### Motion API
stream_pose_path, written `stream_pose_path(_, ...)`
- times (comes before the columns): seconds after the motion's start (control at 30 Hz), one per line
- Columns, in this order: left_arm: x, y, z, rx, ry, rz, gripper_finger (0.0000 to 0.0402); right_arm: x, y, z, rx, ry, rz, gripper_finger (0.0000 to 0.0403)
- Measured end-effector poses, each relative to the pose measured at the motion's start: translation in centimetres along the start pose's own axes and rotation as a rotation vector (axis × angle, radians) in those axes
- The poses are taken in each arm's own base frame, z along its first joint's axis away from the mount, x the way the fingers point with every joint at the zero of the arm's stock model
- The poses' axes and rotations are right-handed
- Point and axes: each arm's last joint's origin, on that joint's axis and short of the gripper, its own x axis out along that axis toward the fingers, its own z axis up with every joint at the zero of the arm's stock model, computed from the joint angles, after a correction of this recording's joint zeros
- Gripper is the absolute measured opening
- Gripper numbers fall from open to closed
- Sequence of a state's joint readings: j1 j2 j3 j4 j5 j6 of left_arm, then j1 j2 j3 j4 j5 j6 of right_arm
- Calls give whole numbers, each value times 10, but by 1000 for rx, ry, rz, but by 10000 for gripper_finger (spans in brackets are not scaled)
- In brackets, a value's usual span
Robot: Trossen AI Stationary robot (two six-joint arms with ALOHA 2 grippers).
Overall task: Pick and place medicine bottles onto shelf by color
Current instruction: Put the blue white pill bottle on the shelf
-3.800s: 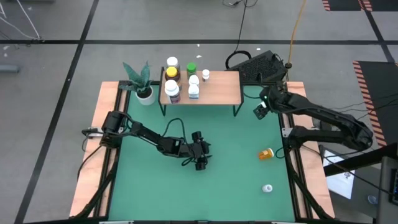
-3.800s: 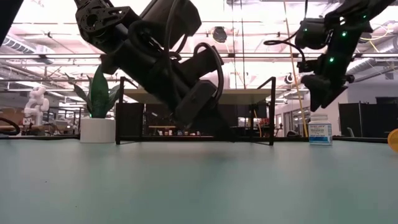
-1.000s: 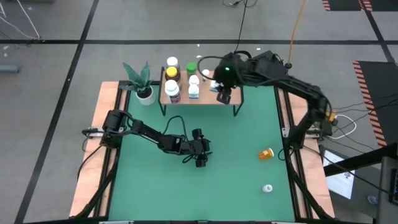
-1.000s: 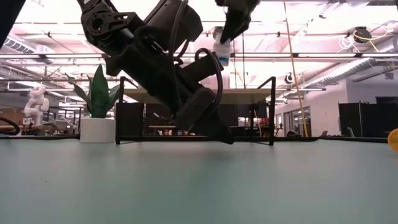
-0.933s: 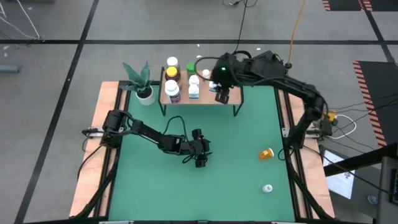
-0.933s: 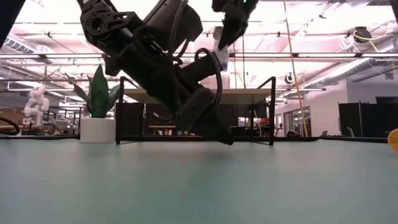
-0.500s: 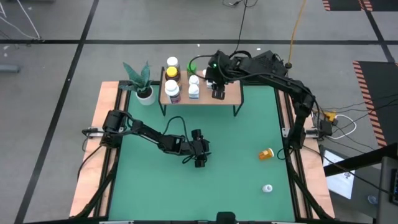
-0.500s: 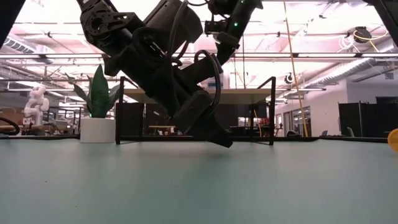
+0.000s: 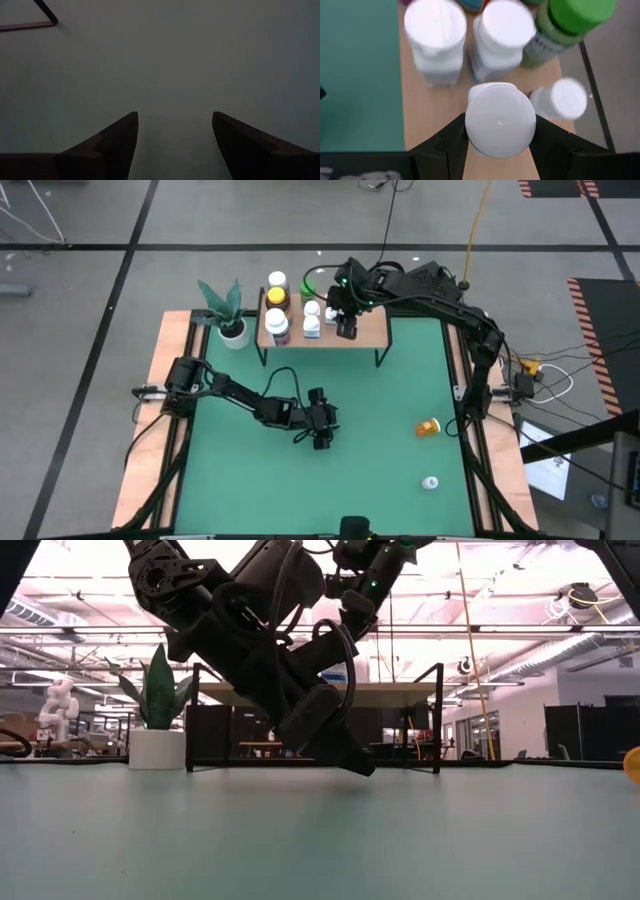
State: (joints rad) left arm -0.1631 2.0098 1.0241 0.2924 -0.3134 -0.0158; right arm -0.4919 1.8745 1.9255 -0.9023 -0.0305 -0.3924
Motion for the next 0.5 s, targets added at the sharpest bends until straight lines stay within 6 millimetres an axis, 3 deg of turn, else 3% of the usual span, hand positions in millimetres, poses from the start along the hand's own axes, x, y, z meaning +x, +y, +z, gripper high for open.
stream_pose_path(0.5, 0, 0, -1, 3, 8, 0, 257, 10, -10, -3, 0, 9, -11, 171)
